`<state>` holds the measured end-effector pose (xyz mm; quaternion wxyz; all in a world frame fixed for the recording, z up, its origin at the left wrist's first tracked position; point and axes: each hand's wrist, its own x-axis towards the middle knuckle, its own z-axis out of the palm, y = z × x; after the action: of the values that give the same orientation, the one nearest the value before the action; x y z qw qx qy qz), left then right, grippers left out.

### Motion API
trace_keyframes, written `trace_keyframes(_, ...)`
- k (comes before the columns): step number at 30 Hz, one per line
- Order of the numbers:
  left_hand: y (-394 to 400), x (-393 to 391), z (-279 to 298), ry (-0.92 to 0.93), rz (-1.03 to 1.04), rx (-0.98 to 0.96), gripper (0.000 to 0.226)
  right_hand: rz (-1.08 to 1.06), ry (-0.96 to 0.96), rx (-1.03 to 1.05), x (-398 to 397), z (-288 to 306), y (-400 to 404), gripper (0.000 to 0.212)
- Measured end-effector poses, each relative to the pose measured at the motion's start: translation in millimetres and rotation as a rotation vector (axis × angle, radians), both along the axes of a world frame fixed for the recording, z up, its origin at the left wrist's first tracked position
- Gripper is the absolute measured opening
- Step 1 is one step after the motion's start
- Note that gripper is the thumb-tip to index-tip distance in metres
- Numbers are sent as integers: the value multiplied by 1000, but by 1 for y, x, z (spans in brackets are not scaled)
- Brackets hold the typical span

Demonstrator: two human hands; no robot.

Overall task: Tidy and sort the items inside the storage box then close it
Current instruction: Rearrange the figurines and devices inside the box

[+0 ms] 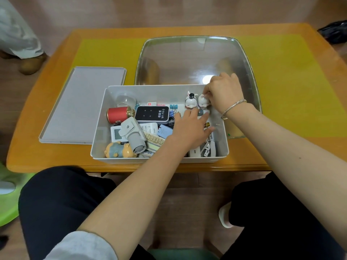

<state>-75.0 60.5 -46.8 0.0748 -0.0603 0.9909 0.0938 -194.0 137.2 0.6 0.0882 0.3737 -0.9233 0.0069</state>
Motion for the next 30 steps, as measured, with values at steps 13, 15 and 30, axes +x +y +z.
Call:
trace_keyframes(13,-32,-17,7,262,308,7,59,-64,32,27,1,-1,0,18)
trace_keyframes(15,-31,-19,4,257,296,14,58,-72,31,35,1,-2,0,19)
trace_keyframes(30,-32,-21,2,296,235,55,54,-23,8,18,-3,0,1,20)
